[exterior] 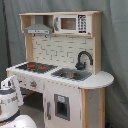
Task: Play with the kitchen
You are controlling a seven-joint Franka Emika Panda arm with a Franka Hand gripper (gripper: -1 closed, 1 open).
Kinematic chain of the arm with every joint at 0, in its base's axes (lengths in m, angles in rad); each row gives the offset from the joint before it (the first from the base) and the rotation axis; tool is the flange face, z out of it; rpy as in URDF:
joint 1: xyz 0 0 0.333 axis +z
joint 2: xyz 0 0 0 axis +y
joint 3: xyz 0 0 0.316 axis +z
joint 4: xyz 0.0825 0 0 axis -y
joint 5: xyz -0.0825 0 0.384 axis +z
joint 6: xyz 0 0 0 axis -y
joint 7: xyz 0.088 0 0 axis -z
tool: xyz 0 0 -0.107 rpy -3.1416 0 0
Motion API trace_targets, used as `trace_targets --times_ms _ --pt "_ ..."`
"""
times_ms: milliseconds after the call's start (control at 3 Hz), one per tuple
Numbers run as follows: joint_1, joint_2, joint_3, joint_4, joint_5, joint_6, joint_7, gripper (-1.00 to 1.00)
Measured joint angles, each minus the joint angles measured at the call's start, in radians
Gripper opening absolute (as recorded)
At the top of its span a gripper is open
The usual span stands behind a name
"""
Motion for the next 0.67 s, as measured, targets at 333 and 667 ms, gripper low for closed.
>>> trace_targets --times_ms 333,667 --pt "0.054 0.000 0.000 0.000 0.000 -0.081 0.046 1.00" --pt "0.104 0.000 0.000 -0.001 0.000 -0.164 0.080 1.00"
